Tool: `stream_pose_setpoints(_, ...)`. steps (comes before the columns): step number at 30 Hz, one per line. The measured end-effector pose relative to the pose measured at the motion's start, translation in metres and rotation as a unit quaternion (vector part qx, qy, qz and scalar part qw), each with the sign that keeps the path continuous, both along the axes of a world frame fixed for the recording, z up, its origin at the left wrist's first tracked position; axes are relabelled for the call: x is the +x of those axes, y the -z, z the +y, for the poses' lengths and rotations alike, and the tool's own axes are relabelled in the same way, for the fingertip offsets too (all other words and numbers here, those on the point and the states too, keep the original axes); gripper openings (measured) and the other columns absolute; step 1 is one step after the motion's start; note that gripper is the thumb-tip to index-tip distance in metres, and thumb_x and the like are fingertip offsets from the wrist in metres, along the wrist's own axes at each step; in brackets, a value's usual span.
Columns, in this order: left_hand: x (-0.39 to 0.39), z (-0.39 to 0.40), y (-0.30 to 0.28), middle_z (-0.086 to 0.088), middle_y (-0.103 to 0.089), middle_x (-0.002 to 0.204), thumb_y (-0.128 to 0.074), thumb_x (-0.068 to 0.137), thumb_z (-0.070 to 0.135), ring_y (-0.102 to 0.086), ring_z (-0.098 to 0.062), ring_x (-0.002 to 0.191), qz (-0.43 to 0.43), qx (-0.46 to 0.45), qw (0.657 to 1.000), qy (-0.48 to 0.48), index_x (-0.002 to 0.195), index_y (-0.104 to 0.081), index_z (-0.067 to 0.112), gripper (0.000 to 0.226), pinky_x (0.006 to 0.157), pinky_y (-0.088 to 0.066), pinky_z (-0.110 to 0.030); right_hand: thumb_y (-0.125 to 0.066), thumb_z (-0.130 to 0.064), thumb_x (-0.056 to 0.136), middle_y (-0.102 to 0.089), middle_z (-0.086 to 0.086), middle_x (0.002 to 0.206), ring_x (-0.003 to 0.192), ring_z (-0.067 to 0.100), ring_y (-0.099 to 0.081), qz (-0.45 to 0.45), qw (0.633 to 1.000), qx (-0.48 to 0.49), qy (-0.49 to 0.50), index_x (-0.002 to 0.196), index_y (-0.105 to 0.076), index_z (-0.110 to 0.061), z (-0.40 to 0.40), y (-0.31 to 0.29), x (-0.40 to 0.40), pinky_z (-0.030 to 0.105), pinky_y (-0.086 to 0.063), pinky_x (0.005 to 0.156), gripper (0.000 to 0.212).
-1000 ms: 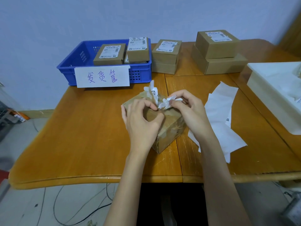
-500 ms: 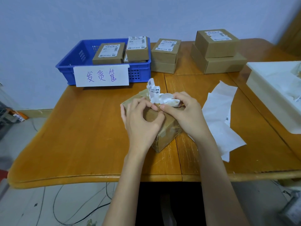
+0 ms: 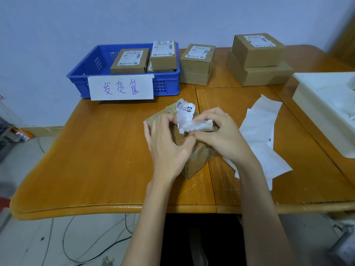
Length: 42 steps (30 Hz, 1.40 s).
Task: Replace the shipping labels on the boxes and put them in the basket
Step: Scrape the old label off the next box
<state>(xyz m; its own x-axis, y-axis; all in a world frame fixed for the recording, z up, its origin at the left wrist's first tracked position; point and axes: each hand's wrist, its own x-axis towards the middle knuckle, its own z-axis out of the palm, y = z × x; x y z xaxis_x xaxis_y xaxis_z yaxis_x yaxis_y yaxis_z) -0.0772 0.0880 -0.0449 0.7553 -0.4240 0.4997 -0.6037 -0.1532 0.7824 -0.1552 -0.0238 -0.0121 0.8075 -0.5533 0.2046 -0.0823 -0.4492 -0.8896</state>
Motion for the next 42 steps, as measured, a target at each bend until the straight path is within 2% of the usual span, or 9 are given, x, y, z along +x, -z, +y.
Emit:
stream_pose_setpoints(8,-0.001,0.003,0.000,0.007,-0.057,0.097,-0.053,0.070,0.044,-0.053,-0.007,0.102,-0.009,0.013,1.000,0.000,0.100,-0.052,0.016,0.041,0.123,-0.006,-0.047,-0.080,-0.030,0.076,-0.053,-0.017,0.090,0.092,0.005,-0.046,-0.028,0.988,-0.141,0.060,0.085,-0.073,-0.023,0.005,0.004,0.013,0.028,-0.026,0.081,0.013)
stream_pose_setpoints(11,-0.001,0.004,-0.002,0.009,-0.056,0.098,-0.053,0.067,0.044,-0.052,-0.006,0.103,-0.009,0.013,1.000,0.000,0.100,-0.050,0.018,0.042,0.123,-0.008,-0.048,-0.078,-0.028,0.079,-0.052,-0.019,0.093,0.096,0.008,-0.051,-0.038,0.986,-0.135,0.085,0.084,-0.068,-0.026,0.004,0.008,0.016,0.024,-0.035,0.086,0.011)
stream_pose_setpoints(14,0.000,0.005,-0.002,0.010,-0.056,0.097,-0.053,0.065,0.042,-0.052,-0.004,0.104,-0.005,0.007,1.000,0.001,0.097,-0.047,0.021,0.039,0.123,-0.008,-0.048,-0.077,-0.025,0.079,-0.051,-0.021,0.091,0.091,0.013,-0.054,-0.082,0.983,-0.125,0.102,0.083,-0.068,-0.024,0.007,0.012,0.014,0.044,-0.046,0.085,0.010)
stream_pose_setpoints(17,0.000,0.005,-0.002,0.014,-0.055,0.096,-0.053,0.065,0.041,-0.054,-0.005,0.104,-0.007,0.006,1.000,0.009,0.096,-0.048,0.022,0.037,0.124,-0.006,-0.048,-0.076,-0.023,0.082,-0.050,-0.016,0.095,0.087,0.003,-0.044,-0.088,0.975,-0.152,0.134,0.085,-0.069,-0.018,0.010,0.013,0.015,0.036,-0.042,0.083,0.009)
stream_pose_setpoints(21,0.001,0.005,-0.002,0.016,-0.056,0.095,-0.054,0.064,0.040,-0.053,-0.001,0.106,-0.005,0.007,1.000,0.011,0.093,-0.049,0.024,0.033,0.124,-0.005,-0.048,-0.072,-0.023,0.083,-0.050,-0.013,0.095,0.092,0.010,-0.052,-0.100,0.981,-0.123,0.109,0.085,-0.068,-0.019,0.008,0.009,0.016,0.049,-0.047,0.086,0.006)
stream_pose_setpoints(27,0.002,0.004,0.000,0.008,-0.058,0.098,-0.053,0.067,0.045,-0.050,0.001,0.104,-0.010,0.014,1.000,0.006,0.093,-0.054,0.018,0.037,0.123,-0.008,-0.049,-0.073,-0.009,0.081,-0.057,-0.008,0.097,0.091,0.006,-0.057,-0.057,0.998,-0.005,0.020,0.080,-0.067,-0.024,0.006,0.003,0.002,0.019,-0.044,0.073,0.017)
stream_pose_setpoints(34,0.002,0.003,0.000,0.007,-0.058,0.096,-0.055,0.073,0.047,-0.054,-0.008,0.103,-0.012,0.027,1.000,0.007,0.095,-0.055,0.016,0.038,0.122,-0.008,-0.050,-0.073,-0.013,0.079,-0.052,-0.007,0.100,0.096,0.007,-0.055,-0.025,1.000,-0.003,0.003,0.090,-0.068,-0.024,0.007,0.000,-0.001,0.024,-0.048,0.076,0.016)
stream_pose_setpoints(38,0.000,0.003,-0.003,0.011,-0.052,0.091,-0.052,0.072,0.047,-0.050,-0.005,0.095,-0.006,0.033,0.999,0.006,0.094,-0.053,0.020,0.035,0.123,-0.007,-0.048,-0.080,-0.022,0.074,-0.057,-0.011,0.099,0.098,0.010,-0.055,-0.032,0.998,-0.048,0.003,0.094,-0.071,-0.023,0.004,0.002,0.001,0.031,-0.044,0.087,0.022)
stream_pose_setpoints(42,-0.001,0.004,-0.004,0.004,-0.051,0.087,-0.048,0.071,0.048,-0.048,-0.009,0.091,-0.011,0.044,0.999,-0.012,0.092,-0.052,0.014,0.040,0.123,-0.007,-0.044,-0.078,-0.032,0.077,-0.061,-0.015,0.094,0.093,0.011,-0.049,-0.031,0.974,-0.220,0.054,0.084,-0.072,-0.019,0.003,0.004,0.008,0.029,-0.026,0.090,0.016)
